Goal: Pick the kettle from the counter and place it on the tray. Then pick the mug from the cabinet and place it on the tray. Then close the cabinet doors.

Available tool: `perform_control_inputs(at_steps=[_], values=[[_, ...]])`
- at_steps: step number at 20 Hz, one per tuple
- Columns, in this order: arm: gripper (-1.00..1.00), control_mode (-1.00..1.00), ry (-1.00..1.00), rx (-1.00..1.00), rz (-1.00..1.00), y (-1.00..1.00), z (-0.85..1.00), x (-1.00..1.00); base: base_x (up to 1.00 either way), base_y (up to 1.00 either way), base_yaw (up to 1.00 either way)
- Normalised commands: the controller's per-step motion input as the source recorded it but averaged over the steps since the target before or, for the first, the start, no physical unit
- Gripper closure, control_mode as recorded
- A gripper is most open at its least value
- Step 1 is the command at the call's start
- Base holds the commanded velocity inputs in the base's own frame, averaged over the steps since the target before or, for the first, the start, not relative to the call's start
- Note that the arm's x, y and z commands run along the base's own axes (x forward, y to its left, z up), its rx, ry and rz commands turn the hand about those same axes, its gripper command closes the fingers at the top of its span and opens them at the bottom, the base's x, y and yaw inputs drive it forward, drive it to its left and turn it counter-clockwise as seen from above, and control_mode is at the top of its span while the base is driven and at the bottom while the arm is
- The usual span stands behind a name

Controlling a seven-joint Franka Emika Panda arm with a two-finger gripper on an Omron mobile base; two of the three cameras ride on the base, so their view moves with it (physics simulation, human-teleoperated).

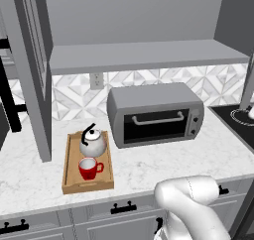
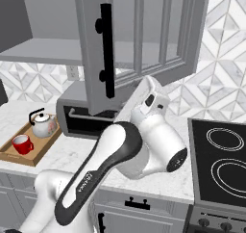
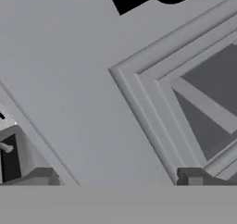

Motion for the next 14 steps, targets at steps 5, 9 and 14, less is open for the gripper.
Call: perform_control_inputs(at_steps=[5, 9, 14], values=[[-1.0, -1.0, 0.21, -0.24, -0.18, 0.56, 0.24, 0.18, 0.0, 0.0, 0.0], [-1.0, -1.0, 0.16, -0.2, -0.16, 0.49, 0.18, 0.27, 0.0, 0.0, 0.0], [-1.0, -1.0, 0.09, -0.14, -0.14, 0.38, 0.08, 0.46, 0.0, 0.0, 0.0]])
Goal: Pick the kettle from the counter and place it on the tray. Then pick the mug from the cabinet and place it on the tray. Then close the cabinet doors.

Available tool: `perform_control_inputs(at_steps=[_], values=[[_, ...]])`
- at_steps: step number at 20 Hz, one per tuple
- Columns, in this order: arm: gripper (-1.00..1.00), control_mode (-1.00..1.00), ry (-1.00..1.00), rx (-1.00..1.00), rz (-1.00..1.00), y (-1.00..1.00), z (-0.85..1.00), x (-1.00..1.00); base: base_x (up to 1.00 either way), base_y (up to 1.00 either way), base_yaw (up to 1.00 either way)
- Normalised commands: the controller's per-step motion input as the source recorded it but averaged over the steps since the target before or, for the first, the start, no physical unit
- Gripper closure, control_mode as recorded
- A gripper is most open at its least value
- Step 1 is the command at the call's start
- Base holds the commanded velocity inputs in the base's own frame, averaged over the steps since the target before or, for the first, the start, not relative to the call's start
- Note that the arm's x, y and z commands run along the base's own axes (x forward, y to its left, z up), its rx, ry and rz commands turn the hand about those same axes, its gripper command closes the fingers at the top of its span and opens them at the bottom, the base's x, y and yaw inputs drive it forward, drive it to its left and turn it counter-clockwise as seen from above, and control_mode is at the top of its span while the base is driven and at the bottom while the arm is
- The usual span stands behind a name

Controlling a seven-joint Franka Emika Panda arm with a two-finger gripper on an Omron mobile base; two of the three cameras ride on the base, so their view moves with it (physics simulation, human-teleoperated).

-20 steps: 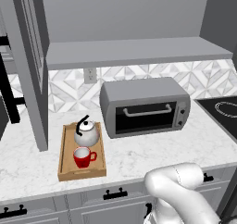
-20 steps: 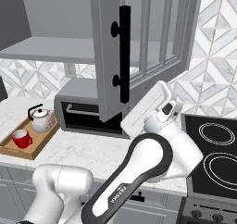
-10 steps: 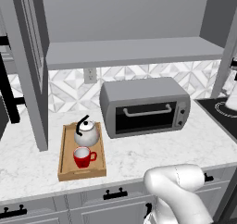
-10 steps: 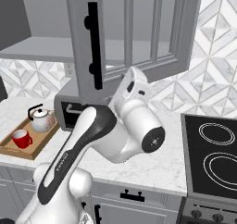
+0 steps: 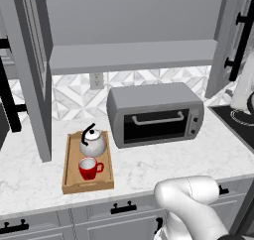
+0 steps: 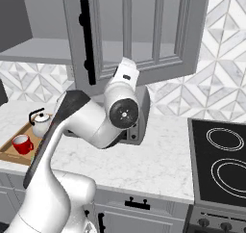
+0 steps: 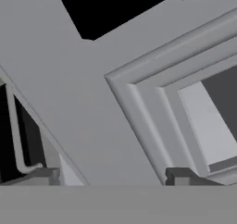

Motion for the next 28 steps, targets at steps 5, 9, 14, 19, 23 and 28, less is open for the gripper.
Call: perform_control_inputs(at_steps=[5, 9, 14, 19, 23, 28], values=[[-1.0, -1.0, 0.02, -0.07, -0.09, 0.21, 0.01, 0.6, 0.0, 0.0, 0.0], [-1.0, -1.0, 0.0, -0.01, -0.06, 0.15, 0.0, 0.65, 0.0, 0.0, 0.0], [-1.0, -1.0, 0.0, 0.0, -0.06, 0.2, 0.0, 0.77, 0.0, 0.0, 0.0], [-1.0, -1.0, 0.0, 0.0, -0.03, 0.15, -0.01, 0.83, 0.0, 0.0, 0.0], [-1.0, -1.0, 0.0, -0.01, -0.04, 0.1, -0.03, 0.76, 0.0, 0.0, 0.0], [-1.0, -1.0, 0.02, -0.01, -0.03, 0.03, -0.06, 0.67, 0.0, 0.0, 0.0]])
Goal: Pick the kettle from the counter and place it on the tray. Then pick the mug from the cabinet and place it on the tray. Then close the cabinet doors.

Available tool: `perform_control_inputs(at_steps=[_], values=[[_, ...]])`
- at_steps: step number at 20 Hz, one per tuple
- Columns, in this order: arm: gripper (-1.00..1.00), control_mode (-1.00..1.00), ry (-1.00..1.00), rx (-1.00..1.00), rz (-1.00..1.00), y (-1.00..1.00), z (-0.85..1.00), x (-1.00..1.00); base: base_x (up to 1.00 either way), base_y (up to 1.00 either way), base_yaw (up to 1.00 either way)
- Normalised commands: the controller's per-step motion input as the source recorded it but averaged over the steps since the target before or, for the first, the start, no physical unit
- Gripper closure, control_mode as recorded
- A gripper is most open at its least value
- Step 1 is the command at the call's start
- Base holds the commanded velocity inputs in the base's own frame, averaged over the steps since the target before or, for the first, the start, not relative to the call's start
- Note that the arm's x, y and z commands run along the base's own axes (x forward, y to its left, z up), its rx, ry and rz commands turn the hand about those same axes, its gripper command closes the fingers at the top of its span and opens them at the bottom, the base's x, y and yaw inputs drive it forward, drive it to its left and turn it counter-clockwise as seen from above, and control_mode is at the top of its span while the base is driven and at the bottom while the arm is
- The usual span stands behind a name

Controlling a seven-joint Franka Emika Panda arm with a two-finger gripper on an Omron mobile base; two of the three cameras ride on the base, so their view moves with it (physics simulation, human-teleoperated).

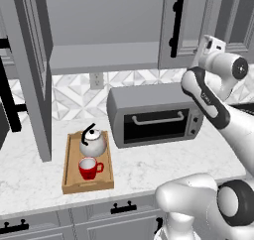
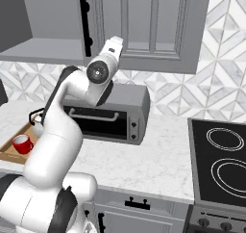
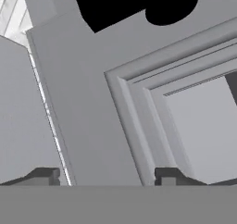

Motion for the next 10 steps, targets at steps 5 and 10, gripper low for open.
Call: perform_control_inputs(at_steps=[5, 10], values=[[-1.0, -1.0, 0.15, -0.02, 0.0, 0.0, -0.24, 0.63, 0.0, 0.0, 0.0], [-1.0, -1.0, 0.19, -0.06, 0.0, 0.0, -0.69, 0.36, 0.0, 0.0, 0.0]])
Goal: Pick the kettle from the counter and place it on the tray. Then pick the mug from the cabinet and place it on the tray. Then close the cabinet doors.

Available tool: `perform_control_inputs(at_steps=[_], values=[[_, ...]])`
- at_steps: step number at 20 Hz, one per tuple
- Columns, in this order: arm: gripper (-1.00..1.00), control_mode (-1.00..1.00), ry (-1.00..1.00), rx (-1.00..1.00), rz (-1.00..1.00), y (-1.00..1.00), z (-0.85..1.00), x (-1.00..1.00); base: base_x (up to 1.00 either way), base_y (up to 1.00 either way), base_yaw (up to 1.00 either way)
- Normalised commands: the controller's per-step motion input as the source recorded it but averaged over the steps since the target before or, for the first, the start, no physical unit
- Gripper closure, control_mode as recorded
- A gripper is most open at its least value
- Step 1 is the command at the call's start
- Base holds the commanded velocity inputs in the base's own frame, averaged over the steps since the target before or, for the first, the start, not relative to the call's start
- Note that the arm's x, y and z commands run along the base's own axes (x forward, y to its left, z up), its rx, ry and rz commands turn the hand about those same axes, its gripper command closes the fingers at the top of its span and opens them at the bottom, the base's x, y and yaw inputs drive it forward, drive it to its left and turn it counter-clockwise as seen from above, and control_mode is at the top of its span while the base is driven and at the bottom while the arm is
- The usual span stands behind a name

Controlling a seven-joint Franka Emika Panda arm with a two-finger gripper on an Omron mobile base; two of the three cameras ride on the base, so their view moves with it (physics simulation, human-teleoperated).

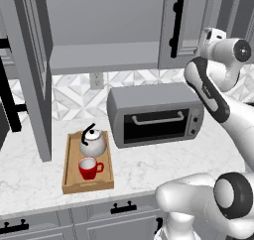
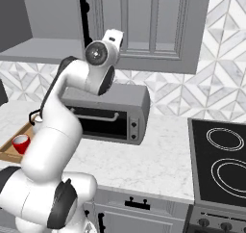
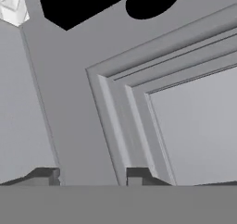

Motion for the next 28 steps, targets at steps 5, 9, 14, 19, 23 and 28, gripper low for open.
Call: perform_control_inputs(at_steps=[5, 9, 14, 19, 23, 28], values=[[-1.0, -1.0, 0.07, -0.05, 0.0, -0.01, -0.99, -0.07, 0.0, 0.0, 0.0], [-1.0, -1.0, 0.02, 0.0, 0.0, -0.01, -0.8, -0.44, 0.0, 0.0, 0.0], [-1.0, -1.0, 0.09, 0.0, -0.02, 0.0, -0.16, -0.79, 0.0, 0.0, 0.0], [-1.0, -1.0, 0.0, 0.0, -0.01, 0.07, 0.44, -0.72, 0.0, 0.0, 0.0], [-1.0, -1.0, 0.04, -0.08, 0.0, 0.32, -0.01, -0.62, 0.0, 0.0, 0.0], [-1.0, -1.0, 0.08, -0.18, 0.0, 0.66, -0.32, -0.2, 0.0, 0.0, 0.0]])
